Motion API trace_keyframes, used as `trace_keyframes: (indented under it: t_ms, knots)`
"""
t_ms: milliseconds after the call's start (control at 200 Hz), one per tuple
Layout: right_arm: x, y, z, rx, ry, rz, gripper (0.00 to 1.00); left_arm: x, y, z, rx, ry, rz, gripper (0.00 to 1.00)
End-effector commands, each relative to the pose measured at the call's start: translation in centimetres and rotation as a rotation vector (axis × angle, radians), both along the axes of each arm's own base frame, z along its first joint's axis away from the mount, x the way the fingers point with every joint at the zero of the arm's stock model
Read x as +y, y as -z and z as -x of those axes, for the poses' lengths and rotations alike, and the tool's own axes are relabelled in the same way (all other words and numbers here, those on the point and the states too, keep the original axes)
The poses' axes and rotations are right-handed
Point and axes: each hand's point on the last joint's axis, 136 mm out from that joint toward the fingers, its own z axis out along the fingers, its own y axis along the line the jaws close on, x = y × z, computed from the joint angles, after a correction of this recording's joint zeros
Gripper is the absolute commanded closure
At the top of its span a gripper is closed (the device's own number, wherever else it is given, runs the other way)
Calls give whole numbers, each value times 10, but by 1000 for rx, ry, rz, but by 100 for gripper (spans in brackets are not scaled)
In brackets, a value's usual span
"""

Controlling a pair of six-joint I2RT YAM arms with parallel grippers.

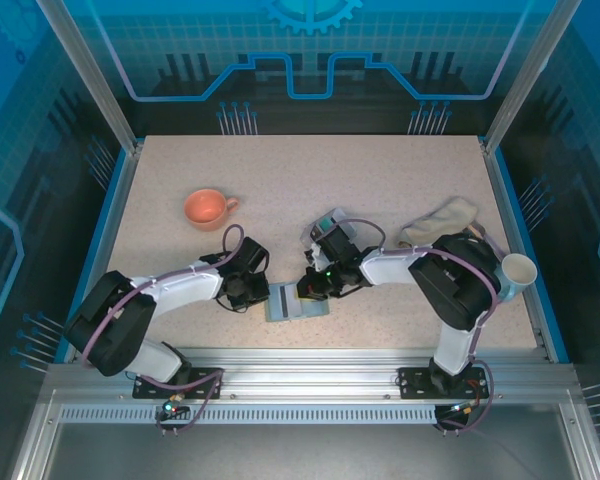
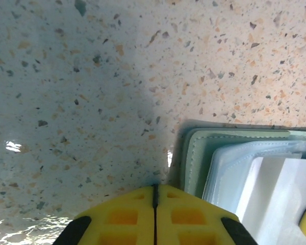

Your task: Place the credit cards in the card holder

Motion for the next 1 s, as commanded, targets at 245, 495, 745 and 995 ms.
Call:
trace_keyframes:
  t_ms: [245,495,745,995]
  knots:
    - [6,-4,4,-21,-9,79,86,-17,22,4,50,29,62,96]
    - [-12,-9,6,-40,-10,129,71,-16,23,4,59,28,54,98]
    - [-2,-2,10,1,-36,109,81,-23,22,1,53,44,84,97]
    - [2,3,11,4,-40,131,82,-28,22,1,57,52,102,97]
